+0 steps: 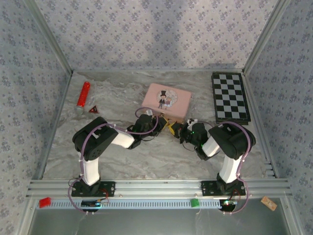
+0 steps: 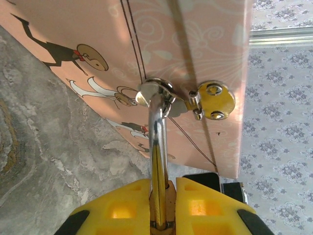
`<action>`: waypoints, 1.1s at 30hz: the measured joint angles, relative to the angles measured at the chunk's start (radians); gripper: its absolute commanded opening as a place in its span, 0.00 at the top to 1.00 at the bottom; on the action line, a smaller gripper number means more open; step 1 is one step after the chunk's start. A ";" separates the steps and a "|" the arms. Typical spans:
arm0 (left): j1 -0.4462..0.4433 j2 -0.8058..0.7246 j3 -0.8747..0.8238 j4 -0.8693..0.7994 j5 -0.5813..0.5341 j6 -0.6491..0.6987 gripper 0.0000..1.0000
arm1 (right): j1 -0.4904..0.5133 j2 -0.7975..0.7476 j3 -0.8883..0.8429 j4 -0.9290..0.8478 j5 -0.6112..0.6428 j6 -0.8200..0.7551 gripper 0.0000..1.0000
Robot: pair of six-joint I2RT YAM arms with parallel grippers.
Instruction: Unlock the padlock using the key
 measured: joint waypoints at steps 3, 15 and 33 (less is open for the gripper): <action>-0.002 -0.008 0.001 -0.009 -0.008 0.002 1.00 | -0.011 0.000 0.004 -0.001 -0.025 -0.002 1.00; -0.002 -0.008 0.001 -0.015 -0.024 0.001 1.00 | -0.014 0.000 0.026 -0.033 -0.047 -0.004 1.00; 0.013 -0.014 0.001 -0.032 0.030 0.002 1.00 | -0.013 -0.010 0.013 -0.001 -0.020 -0.039 0.67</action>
